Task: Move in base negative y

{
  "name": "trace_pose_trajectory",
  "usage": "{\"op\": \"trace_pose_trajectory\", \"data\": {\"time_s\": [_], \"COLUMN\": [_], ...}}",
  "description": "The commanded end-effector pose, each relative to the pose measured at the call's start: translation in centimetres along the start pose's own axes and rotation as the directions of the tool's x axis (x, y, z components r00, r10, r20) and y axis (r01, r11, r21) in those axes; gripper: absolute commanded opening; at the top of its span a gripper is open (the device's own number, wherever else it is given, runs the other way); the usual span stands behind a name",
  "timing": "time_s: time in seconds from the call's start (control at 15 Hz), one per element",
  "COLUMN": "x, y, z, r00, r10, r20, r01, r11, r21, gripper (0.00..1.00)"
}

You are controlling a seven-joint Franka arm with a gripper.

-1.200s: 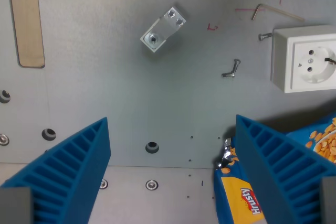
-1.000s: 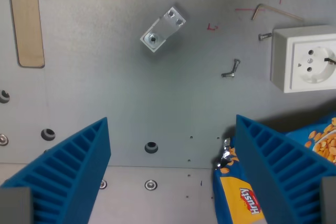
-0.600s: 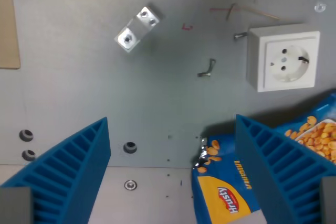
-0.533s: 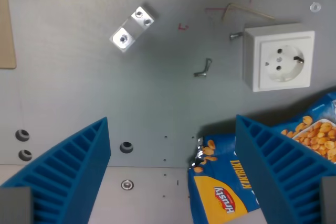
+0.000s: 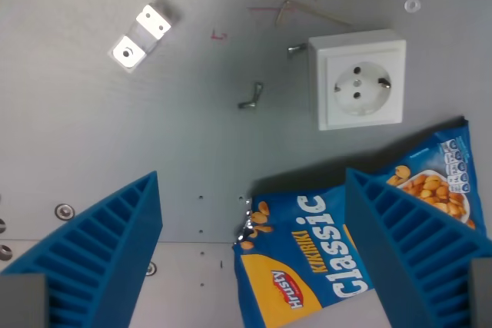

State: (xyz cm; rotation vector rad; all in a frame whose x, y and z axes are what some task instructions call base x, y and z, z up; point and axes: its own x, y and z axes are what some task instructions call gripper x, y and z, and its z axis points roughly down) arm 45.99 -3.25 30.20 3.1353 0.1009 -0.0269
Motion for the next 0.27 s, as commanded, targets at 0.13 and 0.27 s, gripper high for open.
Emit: {"op": "trace_pose_trajectory", "data": {"time_s": [0.13, 0.27], "x": [-0.7, -0.8], "y": [1.9, 2.9], "z": [-0.2, -0.2], "r00": [1.0, 1.0], "r10": [-0.016, -0.016], "r20": [-0.014, -0.014], "r01": [0.016, 0.016], "r11": [1.0, 1.0], "r21": [-0.003, -0.003], "gripper": [1.0, 1.0]}}
